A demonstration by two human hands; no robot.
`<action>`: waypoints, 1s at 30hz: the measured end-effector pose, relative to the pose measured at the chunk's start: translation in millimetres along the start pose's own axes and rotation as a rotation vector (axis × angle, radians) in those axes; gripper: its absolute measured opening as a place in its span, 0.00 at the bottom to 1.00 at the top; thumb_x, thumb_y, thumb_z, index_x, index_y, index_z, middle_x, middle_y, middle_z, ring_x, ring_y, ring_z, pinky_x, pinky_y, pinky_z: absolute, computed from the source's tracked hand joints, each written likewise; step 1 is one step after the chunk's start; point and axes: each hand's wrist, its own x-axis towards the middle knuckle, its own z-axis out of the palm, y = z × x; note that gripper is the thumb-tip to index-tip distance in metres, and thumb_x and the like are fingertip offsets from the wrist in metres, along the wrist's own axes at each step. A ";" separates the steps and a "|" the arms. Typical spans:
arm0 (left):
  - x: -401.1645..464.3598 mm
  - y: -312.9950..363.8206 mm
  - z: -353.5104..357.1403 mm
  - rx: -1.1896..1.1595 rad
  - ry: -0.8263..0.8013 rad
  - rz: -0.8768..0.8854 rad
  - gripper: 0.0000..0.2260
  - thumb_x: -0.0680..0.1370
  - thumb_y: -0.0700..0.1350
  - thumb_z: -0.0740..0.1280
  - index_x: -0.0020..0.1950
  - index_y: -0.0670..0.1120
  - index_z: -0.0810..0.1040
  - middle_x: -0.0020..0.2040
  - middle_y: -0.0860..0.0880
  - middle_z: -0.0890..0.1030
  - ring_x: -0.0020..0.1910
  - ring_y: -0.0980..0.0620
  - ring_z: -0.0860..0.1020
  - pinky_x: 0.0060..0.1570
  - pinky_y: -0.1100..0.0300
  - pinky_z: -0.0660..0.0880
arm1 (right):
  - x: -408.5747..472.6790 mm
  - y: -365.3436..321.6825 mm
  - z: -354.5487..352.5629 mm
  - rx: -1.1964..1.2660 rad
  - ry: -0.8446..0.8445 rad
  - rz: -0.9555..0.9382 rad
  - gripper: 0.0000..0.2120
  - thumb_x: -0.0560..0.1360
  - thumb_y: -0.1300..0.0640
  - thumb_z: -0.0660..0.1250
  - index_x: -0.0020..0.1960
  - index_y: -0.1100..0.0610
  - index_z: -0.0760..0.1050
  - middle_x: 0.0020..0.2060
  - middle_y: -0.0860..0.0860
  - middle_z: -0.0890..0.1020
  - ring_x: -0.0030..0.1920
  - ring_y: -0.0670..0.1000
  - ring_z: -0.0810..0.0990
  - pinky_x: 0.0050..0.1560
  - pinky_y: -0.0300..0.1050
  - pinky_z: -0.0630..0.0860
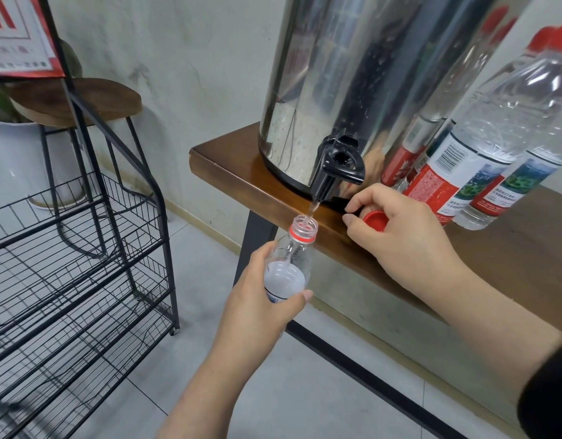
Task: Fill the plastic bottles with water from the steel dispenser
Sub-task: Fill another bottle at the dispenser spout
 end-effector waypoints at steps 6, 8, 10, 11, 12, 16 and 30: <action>-0.2 -0.7 -0.1 0.014 0.004 0.002 0.35 0.73 0.52 0.78 0.72 0.68 0.63 0.62 0.64 0.76 0.61 0.59 0.77 0.42 0.79 0.72 | 0.0 -0.6 -0.1 0.013 -0.006 -0.001 0.03 0.76 0.47 0.70 0.47 0.42 0.77 0.42 0.42 0.81 0.45 0.42 0.78 0.42 0.41 0.75; 0.0 -1.1 -0.2 0.022 0.005 0.002 0.35 0.73 0.52 0.78 0.72 0.68 0.63 0.62 0.65 0.76 0.61 0.60 0.76 0.42 0.80 0.71 | 0.1 -0.7 0.0 0.012 -0.007 0.003 0.03 0.76 0.47 0.70 0.47 0.42 0.77 0.43 0.41 0.81 0.46 0.41 0.78 0.43 0.41 0.75; 0.2 -1.1 0.2 0.018 0.003 -0.006 0.35 0.73 0.51 0.78 0.72 0.68 0.64 0.63 0.64 0.76 0.60 0.60 0.76 0.41 0.80 0.71 | 0.1 -0.6 -0.2 0.012 -0.004 0.001 0.02 0.76 0.47 0.70 0.48 0.42 0.77 0.43 0.41 0.81 0.46 0.40 0.78 0.42 0.40 0.75; 0.5 -1.3 0.3 0.018 0.003 -0.006 0.35 0.73 0.52 0.78 0.72 0.68 0.63 0.63 0.64 0.76 0.60 0.59 0.76 0.41 0.80 0.71 | 0.1 -0.5 -0.4 0.012 -0.001 -0.001 0.02 0.76 0.47 0.70 0.48 0.42 0.77 0.43 0.41 0.81 0.46 0.40 0.78 0.42 0.40 0.75; 0.6 -1.8 0.3 0.024 0.003 -0.005 0.35 0.72 0.52 0.78 0.73 0.68 0.63 0.63 0.64 0.76 0.61 0.59 0.76 0.42 0.80 0.72 | 0.0 -0.5 -0.3 0.010 0.000 -0.001 0.02 0.76 0.47 0.70 0.48 0.42 0.77 0.43 0.41 0.81 0.46 0.41 0.78 0.42 0.40 0.75; 0.6 -2.4 0.6 0.036 -0.009 -0.010 0.36 0.72 0.53 0.78 0.73 0.68 0.62 0.64 0.65 0.75 0.63 0.59 0.75 0.44 0.78 0.71 | 0.0 -0.5 0.4 0.006 0.004 0.000 0.02 0.76 0.47 0.71 0.47 0.42 0.77 0.43 0.41 0.81 0.46 0.42 0.78 0.44 0.43 0.77; 0.0 -2.7 1.6 0.030 -0.008 -0.002 0.36 0.72 0.53 0.78 0.73 0.68 0.62 0.64 0.64 0.75 0.63 0.58 0.76 0.50 0.72 0.73 | 0.2 -1.0 0.6 -0.001 -0.002 -0.005 0.02 0.76 0.47 0.70 0.48 0.42 0.77 0.43 0.41 0.81 0.46 0.41 0.78 0.43 0.40 0.75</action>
